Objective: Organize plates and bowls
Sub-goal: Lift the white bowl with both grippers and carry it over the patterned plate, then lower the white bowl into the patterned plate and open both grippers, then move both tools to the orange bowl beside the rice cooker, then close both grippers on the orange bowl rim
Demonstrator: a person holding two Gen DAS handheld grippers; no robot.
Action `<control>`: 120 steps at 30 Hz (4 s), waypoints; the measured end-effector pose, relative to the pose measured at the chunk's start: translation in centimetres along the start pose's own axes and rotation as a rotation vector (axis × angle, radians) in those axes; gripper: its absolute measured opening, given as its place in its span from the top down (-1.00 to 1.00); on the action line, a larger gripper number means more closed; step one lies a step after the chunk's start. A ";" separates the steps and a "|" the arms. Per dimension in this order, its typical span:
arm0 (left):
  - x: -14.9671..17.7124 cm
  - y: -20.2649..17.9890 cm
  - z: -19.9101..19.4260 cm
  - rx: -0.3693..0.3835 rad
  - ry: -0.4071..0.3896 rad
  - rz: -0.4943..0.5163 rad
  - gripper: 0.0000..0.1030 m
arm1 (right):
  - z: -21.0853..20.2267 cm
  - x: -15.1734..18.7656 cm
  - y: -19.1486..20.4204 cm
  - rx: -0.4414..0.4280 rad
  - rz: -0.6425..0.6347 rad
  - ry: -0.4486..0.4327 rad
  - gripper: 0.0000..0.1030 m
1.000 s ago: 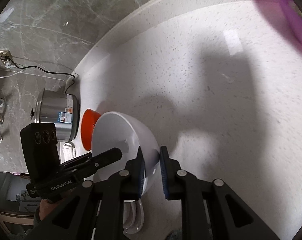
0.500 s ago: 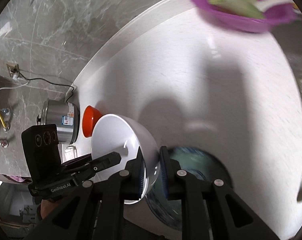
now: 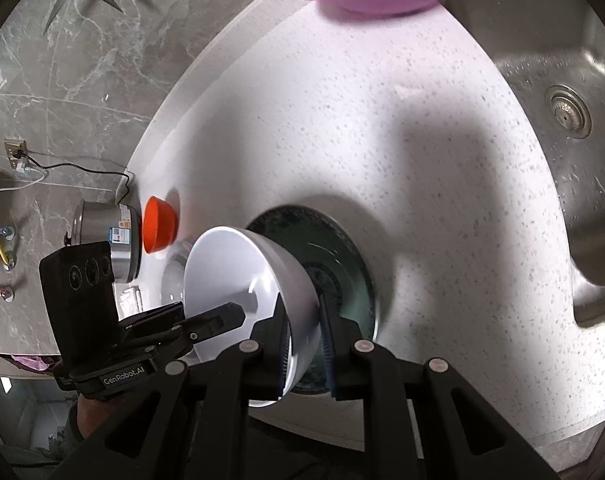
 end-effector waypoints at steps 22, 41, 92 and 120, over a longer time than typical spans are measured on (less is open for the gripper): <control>-1.4 1.4 3.3 -0.081 -0.022 0.016 0.11 | 2.9 0.7 -0.8 0.187 -0.179 0.013 0.77; -4.0 1.1 -2.6 0.008 -0.192 -0.006 -0.47 | 3.1 0.2 -0.1 0.253 -0.218 0.015 0.54; -10.0 40.7 -16.9 -0.253 -0.268 -0.278 -0.89 | 26.3 -6.6 24.0 -0.041 -0.191 0.176 -0.19; -11.7 36.2 -16.4 -0.207 -0.263 -0.203 0.70 | 25.9 -6.5 24.8 -0.012 -0.180 0.144 0.72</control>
Point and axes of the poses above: each gripper's, at about its wrist camera, not at the fingertips, and z roughly the way its jaws point, y to its left, x to its underside, the point moved 10 cm from there along z, roughly the way its jaws point, and after that the axes turned 2 degrees about -y, right-handed, at the moved point
